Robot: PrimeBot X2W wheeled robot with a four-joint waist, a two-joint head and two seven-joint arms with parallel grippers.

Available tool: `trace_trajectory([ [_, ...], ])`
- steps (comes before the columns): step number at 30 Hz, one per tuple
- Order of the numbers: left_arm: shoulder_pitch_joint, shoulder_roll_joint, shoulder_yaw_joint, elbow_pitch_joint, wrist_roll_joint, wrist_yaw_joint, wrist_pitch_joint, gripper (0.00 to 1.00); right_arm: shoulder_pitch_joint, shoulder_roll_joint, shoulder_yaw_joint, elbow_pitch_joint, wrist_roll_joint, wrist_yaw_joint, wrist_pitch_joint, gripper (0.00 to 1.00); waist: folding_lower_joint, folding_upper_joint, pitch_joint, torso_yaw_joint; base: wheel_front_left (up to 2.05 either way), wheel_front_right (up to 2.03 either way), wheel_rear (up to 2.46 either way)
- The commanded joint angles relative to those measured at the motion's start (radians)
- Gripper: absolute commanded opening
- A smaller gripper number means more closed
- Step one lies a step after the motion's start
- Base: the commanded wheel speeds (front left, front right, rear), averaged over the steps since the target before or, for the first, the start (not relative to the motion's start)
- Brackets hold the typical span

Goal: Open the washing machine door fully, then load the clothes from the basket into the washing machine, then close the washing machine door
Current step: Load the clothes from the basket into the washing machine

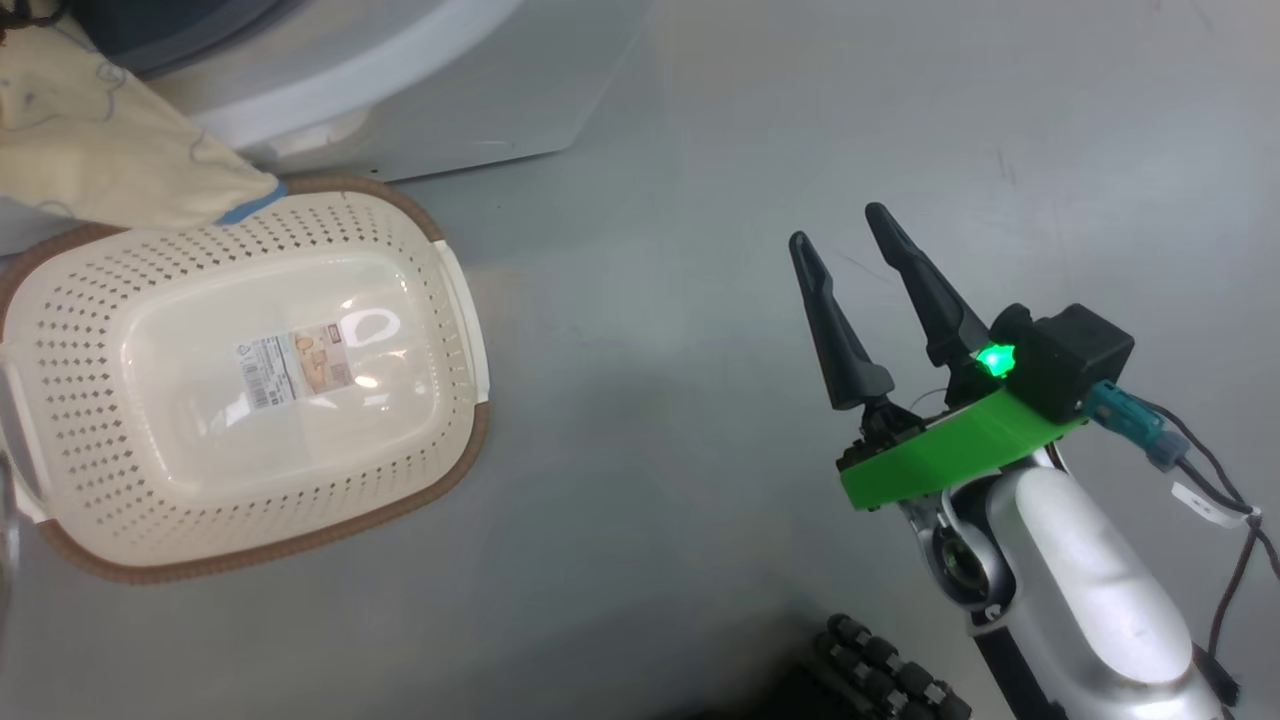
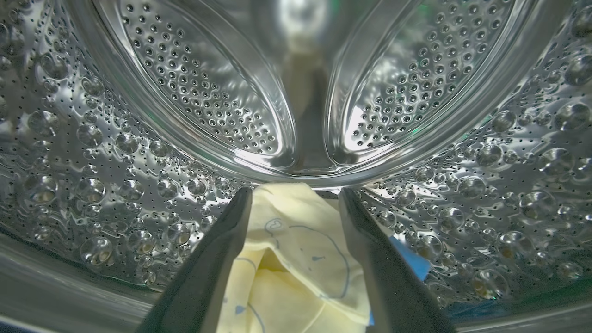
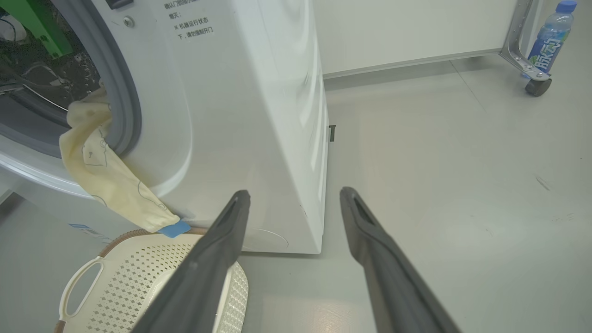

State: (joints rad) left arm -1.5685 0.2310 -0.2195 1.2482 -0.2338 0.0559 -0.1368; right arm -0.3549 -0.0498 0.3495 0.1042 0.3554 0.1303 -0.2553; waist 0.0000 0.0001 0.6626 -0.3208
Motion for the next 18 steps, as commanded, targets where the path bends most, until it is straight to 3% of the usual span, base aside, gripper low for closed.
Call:
trace_trajectory([
  [1,-0.005,0.023,0.006,-0.024,-0.004,0.008,-0.011,1.0,0.006,0.0,0.005,-0.023,-0.008,0.0,-0.006,1.0,0.0,-0.0001,-0.008,0.013,0.0,0.0,0.0],
  [18,0.171,-0.086,0.003,-0.095,-0.062,-0.032,-0.104,1.0,0.017,0.0,-0.076,-0.016,-0.05,0.0,-0.006,1.0,0.0,-0.0001,-0.067,0.113,0.0,0.0,0.0],
])
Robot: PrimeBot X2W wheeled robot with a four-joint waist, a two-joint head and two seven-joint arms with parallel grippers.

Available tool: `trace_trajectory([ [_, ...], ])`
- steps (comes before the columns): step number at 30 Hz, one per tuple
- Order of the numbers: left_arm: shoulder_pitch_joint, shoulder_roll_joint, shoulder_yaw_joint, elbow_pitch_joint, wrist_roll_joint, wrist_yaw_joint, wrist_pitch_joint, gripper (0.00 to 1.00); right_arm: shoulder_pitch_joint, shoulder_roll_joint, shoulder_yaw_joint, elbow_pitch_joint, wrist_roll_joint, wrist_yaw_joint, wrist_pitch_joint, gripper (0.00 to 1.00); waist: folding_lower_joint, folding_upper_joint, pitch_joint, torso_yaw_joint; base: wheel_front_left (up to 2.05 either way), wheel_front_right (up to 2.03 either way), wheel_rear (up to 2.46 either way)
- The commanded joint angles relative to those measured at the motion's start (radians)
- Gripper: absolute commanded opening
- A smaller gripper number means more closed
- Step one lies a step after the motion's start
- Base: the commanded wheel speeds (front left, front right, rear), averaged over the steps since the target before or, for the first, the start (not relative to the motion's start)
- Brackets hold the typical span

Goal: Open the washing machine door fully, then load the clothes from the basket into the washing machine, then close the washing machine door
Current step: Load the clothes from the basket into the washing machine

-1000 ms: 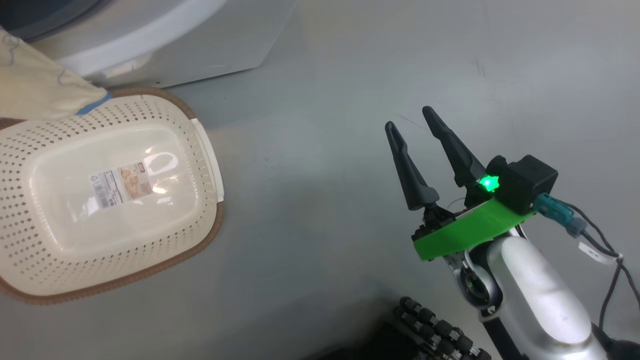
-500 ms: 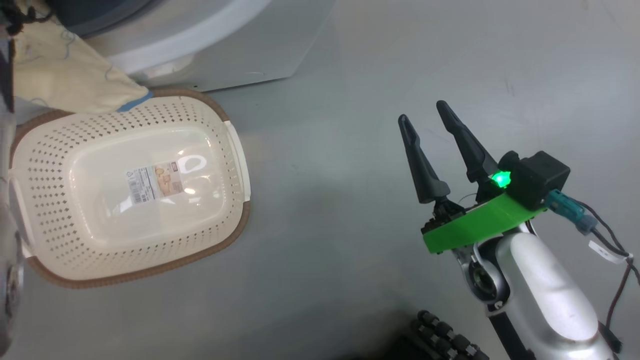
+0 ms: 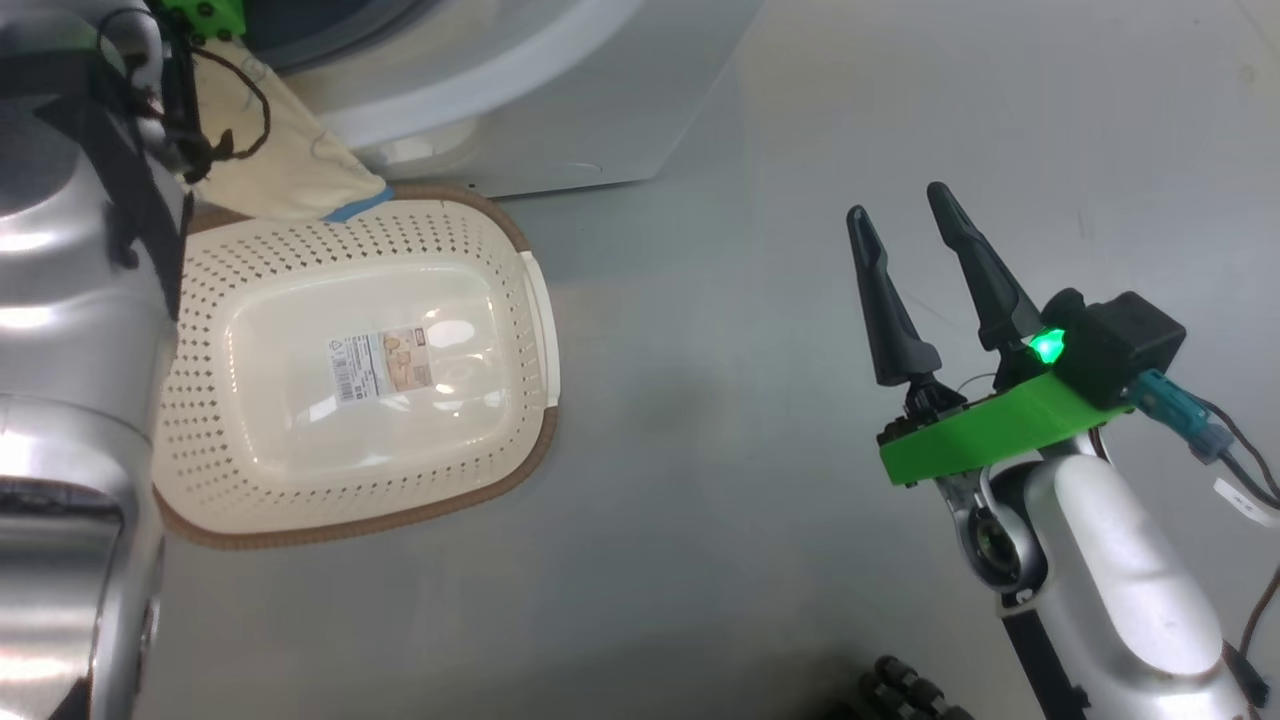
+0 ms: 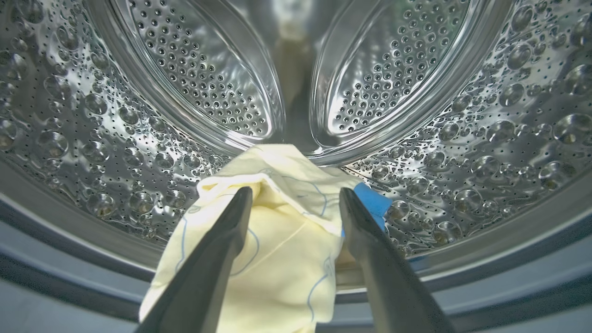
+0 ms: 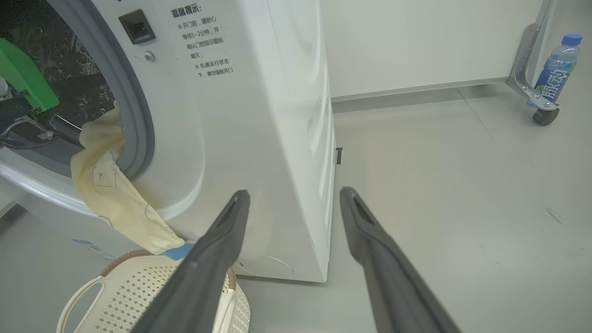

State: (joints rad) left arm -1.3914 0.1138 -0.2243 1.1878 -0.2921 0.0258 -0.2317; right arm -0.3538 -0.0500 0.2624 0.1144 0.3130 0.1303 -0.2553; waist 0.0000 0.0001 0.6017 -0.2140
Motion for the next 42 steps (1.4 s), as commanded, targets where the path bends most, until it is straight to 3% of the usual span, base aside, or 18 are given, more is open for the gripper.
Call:
trace_trajectory([
  [1,0.012,0.031,0.008,-0.049,-0.006,-0.003,-0.013,1.0,0.018,0.0,0.006,-0.027,-0.011,0.0,-0.006,1.0,0.0,-0.0001,-0.01,0.011,0.0,0.0,0.0],
  [8,0.187,0.033,0.018,-0.202,-0.025,-0.002,-0.027,1.0,0.043,0.0,-0.038,-0.031,-0.031,0.0,-0.006,1.0,0.0,-0.0001,-0.035,0.038,0.0,0.0,0.0],
  [15,0.415,0.048,0.035,-0.443,-0.054,0.006,-0.029,1.0,0.062,0.0,-0.064,-0.036,-0.039,0.0,-0.006,1.0,0.0,-0.0001,-0.055,0.052,0.0,0.0,0.0],
  [24,0.765,0.088,0.051,-0.781,-0.073,0.062,-0.017,1.0,0.084,-0.001,-0.082,-0.044,-0.047,0.0,-0.006,1.0,0.0,-0.0001,-0.078,0.056,0.0,0.0,0.0],
  [33,0.98,0.104,0.056,-0.955,-0.081,0.1,-0.011,1.0,0.093,-0.005,-0.089,-0.043,-0.05,0.0,-0.006,1.0,0.0,-0.0001,-0.088,0.06,0.0,0.0,0.0],
  [42,1.122,0.116,0.058,-1.035,-0.071,0.118,-0.021,1.0,0.103,-0.005,-0.081,-0.045,-0.05,0.0,-0.006,1.0,0.0,-0.0001,-0.104,0.049,0.0,0.0,0.0],
])
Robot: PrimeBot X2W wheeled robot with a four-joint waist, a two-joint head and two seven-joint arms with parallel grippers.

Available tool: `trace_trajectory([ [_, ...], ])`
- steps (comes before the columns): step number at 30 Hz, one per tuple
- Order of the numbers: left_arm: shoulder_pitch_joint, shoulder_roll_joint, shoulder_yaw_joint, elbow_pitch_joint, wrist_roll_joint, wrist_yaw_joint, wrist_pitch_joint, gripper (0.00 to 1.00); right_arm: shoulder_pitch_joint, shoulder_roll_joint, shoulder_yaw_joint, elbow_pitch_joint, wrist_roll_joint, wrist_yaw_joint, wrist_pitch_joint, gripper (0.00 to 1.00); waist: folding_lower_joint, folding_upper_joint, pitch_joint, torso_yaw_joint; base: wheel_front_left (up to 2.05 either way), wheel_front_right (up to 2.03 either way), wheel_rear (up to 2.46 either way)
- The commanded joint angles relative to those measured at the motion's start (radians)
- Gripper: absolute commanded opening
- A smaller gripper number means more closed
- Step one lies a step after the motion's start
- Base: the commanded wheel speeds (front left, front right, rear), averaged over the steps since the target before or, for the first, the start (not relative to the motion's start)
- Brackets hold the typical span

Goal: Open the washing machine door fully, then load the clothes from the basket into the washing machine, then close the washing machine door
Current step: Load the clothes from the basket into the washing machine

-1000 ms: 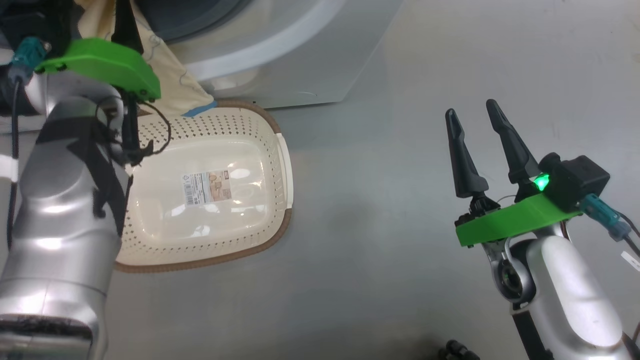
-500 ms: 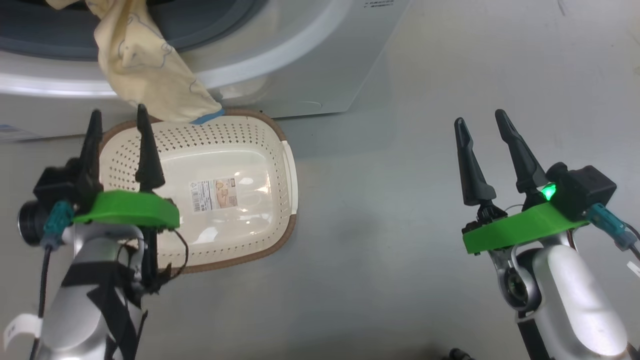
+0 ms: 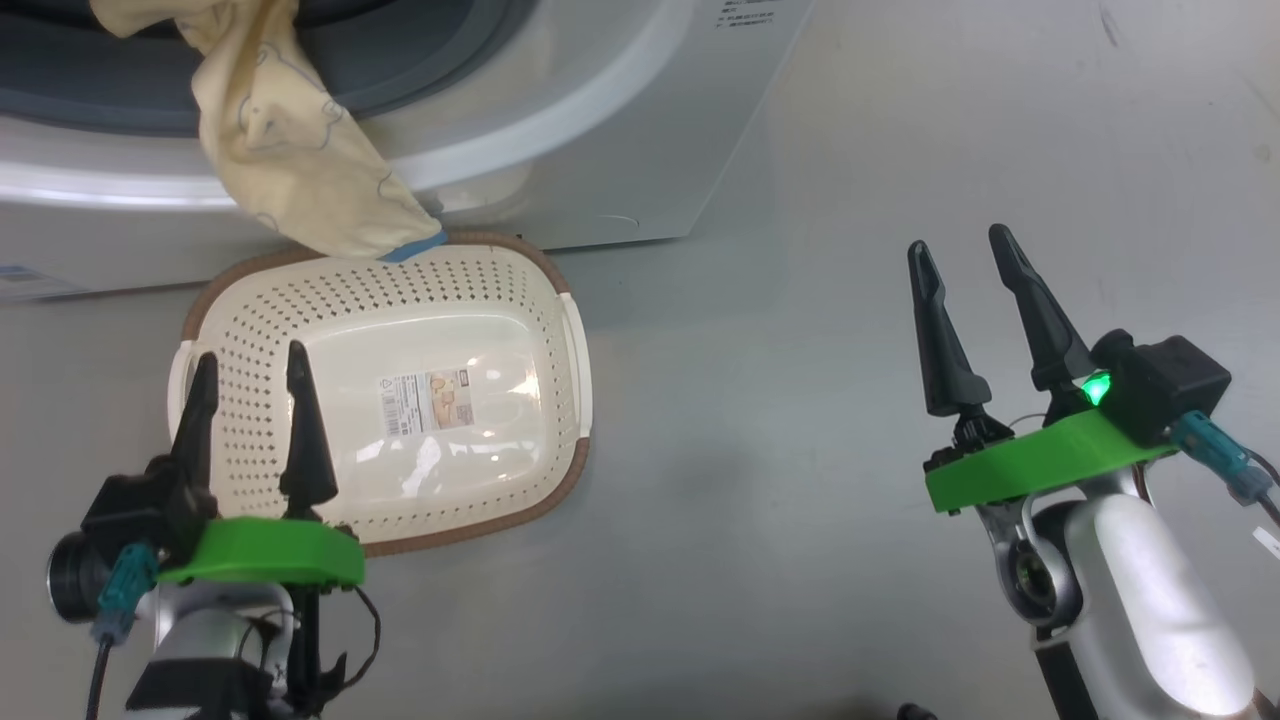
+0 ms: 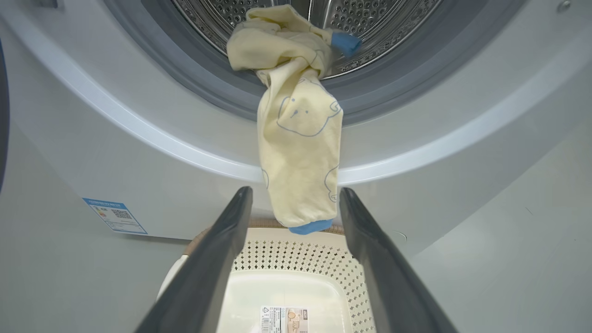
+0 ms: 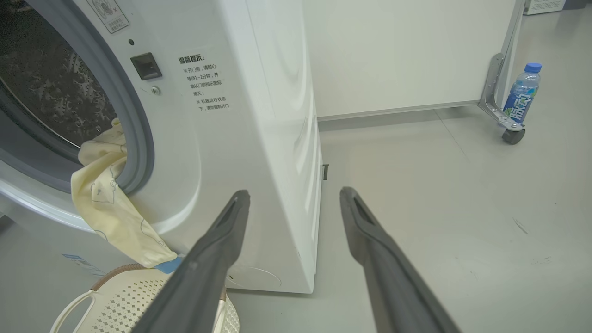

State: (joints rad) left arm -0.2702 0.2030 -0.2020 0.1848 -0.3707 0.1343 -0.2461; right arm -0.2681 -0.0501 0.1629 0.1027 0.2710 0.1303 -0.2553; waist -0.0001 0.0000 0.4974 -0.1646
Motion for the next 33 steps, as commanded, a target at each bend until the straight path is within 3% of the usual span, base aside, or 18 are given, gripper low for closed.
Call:
trace_trajectory([
  [1,0.013,0.029,0.037,-0.041,0.01,0.009,-0.008,1.0,0.02,-0.005,0.018,-0.034,-0.008,0.0,-0.006,1.0,0.0001,0.0,0.0,-0.001,0.0,0.0,0.0],
  [14,0.19,0.005,0.077,-0.15,0.049,0.007,-0.015,1.0,0.057,-0.004,0.006,-0.03,-0.007,0.0,-0.006,1.0,0.0001,0.0,-0.023,-0.005,0.0,0.0,0.0],
  [33,0.263,-0.075,0.155,-0.227,0.11,-0.048,-0.016,1.0,0.109,-0.005,-0.009,-0.007,-0.007,0.0,-0.006,1.0,0.0001,0.0,-0.048,0.003,0.0,0.0,0.0],
])
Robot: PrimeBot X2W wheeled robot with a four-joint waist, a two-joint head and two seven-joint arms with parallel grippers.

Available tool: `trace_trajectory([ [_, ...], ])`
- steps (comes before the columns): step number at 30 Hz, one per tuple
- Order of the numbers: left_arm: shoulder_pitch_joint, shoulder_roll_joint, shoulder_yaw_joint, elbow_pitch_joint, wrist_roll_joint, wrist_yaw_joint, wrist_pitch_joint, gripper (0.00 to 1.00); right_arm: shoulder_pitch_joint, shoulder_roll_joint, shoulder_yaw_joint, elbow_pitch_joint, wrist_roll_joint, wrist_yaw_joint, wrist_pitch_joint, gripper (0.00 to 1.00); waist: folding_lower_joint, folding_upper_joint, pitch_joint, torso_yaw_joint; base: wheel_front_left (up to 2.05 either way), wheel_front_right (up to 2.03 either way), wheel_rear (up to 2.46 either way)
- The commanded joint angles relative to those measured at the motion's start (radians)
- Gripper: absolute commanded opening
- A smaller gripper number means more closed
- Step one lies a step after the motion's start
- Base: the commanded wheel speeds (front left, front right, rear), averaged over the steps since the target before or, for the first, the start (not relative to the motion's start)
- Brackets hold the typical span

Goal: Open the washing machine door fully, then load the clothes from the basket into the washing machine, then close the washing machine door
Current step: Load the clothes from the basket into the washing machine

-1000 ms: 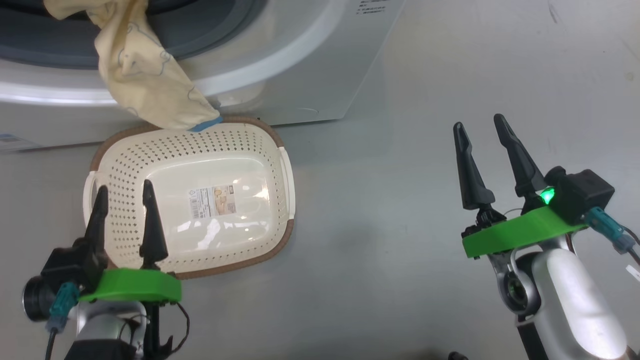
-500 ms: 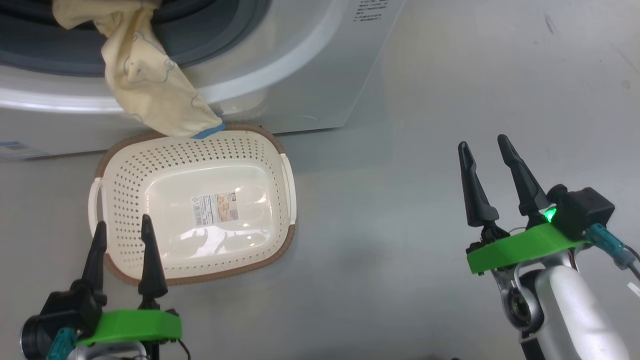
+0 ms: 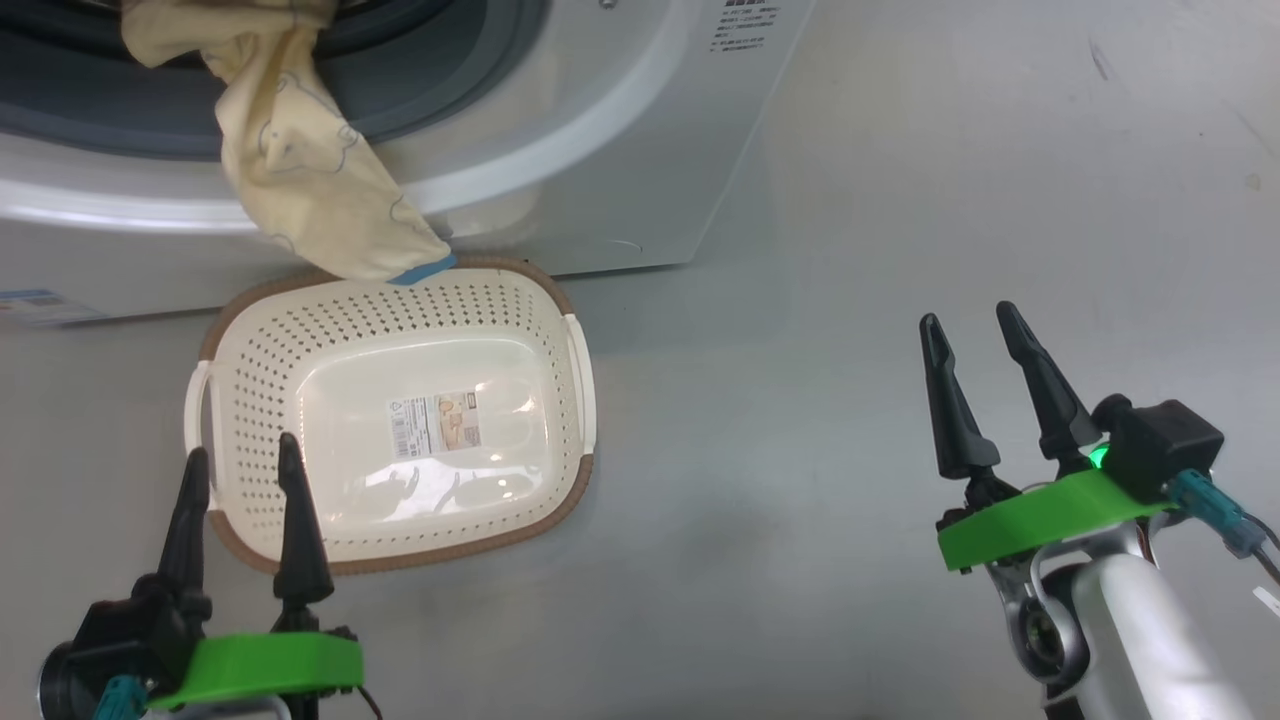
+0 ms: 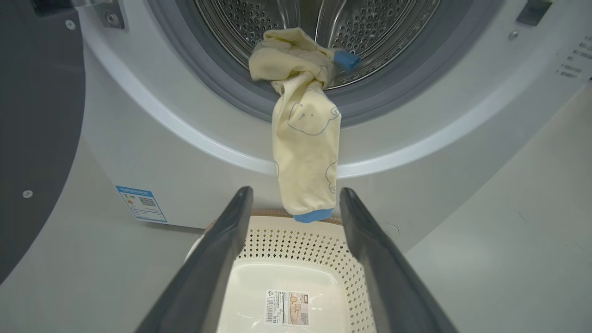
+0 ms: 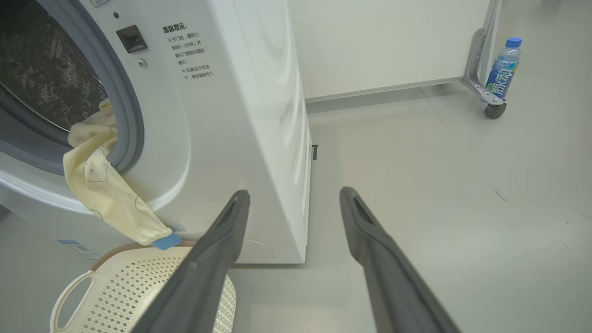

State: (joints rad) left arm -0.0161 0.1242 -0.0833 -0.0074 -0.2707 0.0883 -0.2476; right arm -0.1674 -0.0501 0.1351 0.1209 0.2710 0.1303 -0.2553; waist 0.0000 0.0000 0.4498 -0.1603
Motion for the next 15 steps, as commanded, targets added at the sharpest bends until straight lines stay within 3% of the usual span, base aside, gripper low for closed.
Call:
trace_trajectory([
  [1,0.01,0.002,0.04,-0.035,0.011,-0.004,-0.014,1.0,0.008,-0.005,0.02,-0.025,-0.007,0.0,-0.006,1.0,0.0,0.0,0.0,-0.002,0.0,0.0,0.0],
  [8,-0.008,0.001,0.061,-0.012,0.005,-0.02,-0.014,1.0,0.004,-0.004,0.026,-0.031,-0.005,0.0,-0.006,1.0,0.0,0.0,0.016,-0.016,0.0,0.0,0.0],
  [15,-0.126,0.011,0.045,0.066,0.0,-0.033,0.012,1.0,-0.021,-0.002,0.042,-0.037,0.001,0.0,-0.006,1.0,0.0,0.0,0.063,-0.044,0.0,0.0,0.0],
])
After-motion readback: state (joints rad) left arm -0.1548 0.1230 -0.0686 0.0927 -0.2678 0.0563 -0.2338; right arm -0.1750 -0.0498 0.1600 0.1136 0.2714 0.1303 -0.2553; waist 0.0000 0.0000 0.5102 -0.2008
